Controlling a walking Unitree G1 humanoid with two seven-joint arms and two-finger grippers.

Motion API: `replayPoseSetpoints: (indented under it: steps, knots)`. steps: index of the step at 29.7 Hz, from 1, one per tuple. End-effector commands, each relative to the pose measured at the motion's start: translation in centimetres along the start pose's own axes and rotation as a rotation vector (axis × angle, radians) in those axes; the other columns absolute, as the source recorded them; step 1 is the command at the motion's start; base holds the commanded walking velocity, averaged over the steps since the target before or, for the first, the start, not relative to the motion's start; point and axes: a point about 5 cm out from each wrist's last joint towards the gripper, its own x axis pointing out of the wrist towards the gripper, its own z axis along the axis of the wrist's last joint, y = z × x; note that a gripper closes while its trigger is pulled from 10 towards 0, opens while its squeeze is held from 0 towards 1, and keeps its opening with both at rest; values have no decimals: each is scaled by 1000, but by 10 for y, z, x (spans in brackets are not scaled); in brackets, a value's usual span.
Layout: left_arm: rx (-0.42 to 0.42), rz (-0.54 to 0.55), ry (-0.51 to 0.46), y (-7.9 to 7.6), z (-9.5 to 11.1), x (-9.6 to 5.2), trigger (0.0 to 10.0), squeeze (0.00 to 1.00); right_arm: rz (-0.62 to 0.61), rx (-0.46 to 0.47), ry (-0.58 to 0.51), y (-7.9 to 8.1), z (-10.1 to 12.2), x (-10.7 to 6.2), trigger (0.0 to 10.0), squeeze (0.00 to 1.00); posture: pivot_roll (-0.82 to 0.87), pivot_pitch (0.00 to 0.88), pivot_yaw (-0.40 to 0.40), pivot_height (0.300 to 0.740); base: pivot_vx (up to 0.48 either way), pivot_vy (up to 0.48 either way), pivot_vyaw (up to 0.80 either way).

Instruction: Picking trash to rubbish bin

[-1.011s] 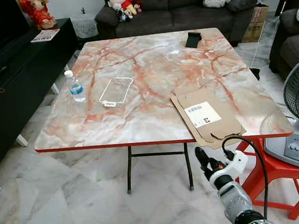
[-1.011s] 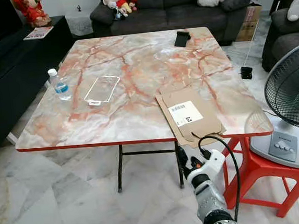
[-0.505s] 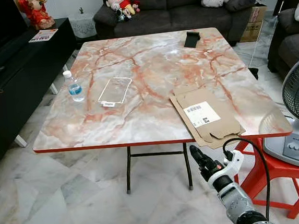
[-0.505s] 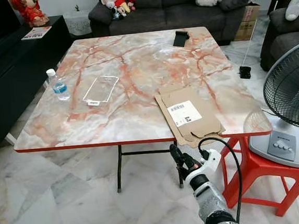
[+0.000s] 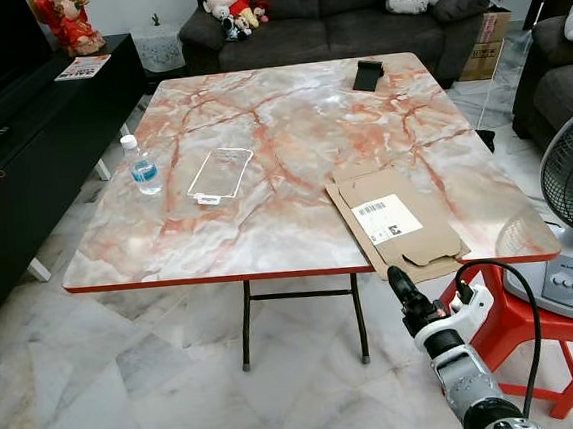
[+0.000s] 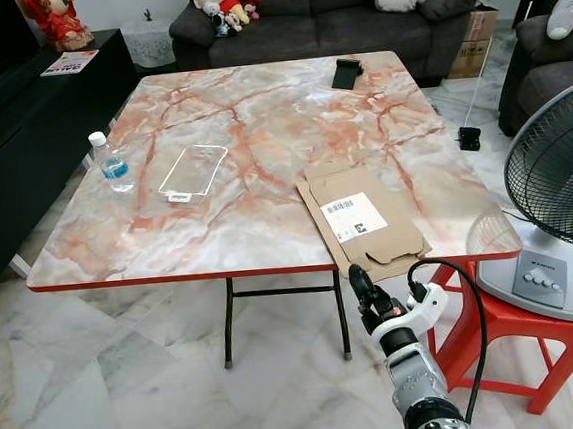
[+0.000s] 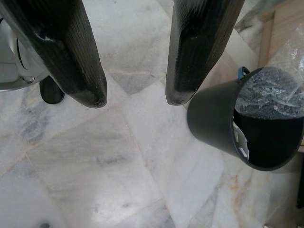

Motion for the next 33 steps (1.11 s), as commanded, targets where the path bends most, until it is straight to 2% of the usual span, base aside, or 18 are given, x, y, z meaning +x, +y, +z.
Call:
replayPoseSetpoints:
  steps: [1, 22, 23, 26, 27, 33]
  knots:
    - [-6, 8, 21, 0, -3, 0, 10000, 0, 22, 18, -22, 4, 4, 4, 10000, 0, 17, 19, -1, 740, 0, 0, 0]
    - [-9, 11, 19, 0, -3, 0, 10000, 0, 28, 40, -70, 14, 12, 15, 10000, 0, 24, 15, 0, 740, 0, 0, 0]
    - [-9, 11, 19, 1, -2, 0, 10000, 0, 29, 40, -74, 15, 13, 16, 5412, 0, 25, 15, 1, 740, 0, 0, 0]
    - [-8, 11, 18, 1, -2, 0, 10000, 0, 30, 41, -79, 15, 14, 17, 5412, 0, 25, 15, 1, 740, 0, 0, 0]
    - [-8, 11, 18, 1, -2, 0, 10000, 0, 29, 41, -77, 15, 14, 17, 0, 0, 25, 14, 0, 740, 0, 0, 0]
    - [-8, 10, 18, 1, -2, 0, 10000, 0, 27, 36, -68, 15, 12, 17, 0, 0, 25, 14, 0, 740, 0, 0, 0]
